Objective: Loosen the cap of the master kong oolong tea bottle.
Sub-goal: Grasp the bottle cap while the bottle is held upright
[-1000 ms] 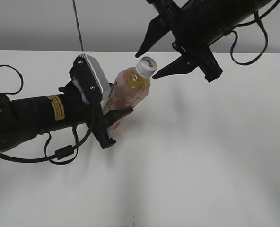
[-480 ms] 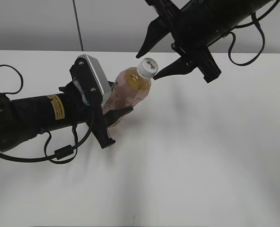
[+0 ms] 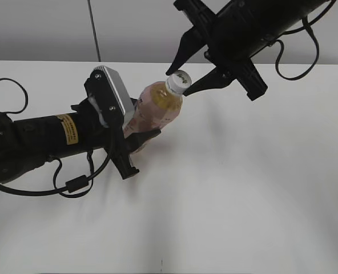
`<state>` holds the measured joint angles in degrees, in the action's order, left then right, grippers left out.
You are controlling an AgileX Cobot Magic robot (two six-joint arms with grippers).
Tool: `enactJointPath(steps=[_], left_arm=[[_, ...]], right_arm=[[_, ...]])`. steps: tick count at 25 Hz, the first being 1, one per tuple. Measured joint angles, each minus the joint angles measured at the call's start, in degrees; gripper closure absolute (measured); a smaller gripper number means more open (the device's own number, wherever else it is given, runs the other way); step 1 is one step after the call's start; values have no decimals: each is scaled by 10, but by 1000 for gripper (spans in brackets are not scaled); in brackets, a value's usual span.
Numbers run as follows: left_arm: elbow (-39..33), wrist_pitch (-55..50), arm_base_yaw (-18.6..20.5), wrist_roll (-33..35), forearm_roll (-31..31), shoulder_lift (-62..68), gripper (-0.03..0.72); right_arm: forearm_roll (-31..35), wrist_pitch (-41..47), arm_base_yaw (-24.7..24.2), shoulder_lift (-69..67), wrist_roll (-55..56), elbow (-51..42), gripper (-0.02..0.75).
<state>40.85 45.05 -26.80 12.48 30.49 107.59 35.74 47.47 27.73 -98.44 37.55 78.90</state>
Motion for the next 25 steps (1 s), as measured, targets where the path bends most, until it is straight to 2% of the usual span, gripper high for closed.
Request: enactJointPath(steps=[7, 15, 19, 25], left_arm=[[0, 0, 0, 3, 5, 0, 316], [0, 0, 0, 6, 7, 0, 316], [0, -2, 0, 4, 10, 0, 316], [0, -7, -1, -39, 24, 0, 316]], right_arm=[[-1, 12, 0, 0, -92, 1, 456], [-4, 16, 0, 0, -275, 1, 456], [-27, 16, 1, 0, -366, 2, 456], [-74, 11, 2, 0, -490, 4, 456]])
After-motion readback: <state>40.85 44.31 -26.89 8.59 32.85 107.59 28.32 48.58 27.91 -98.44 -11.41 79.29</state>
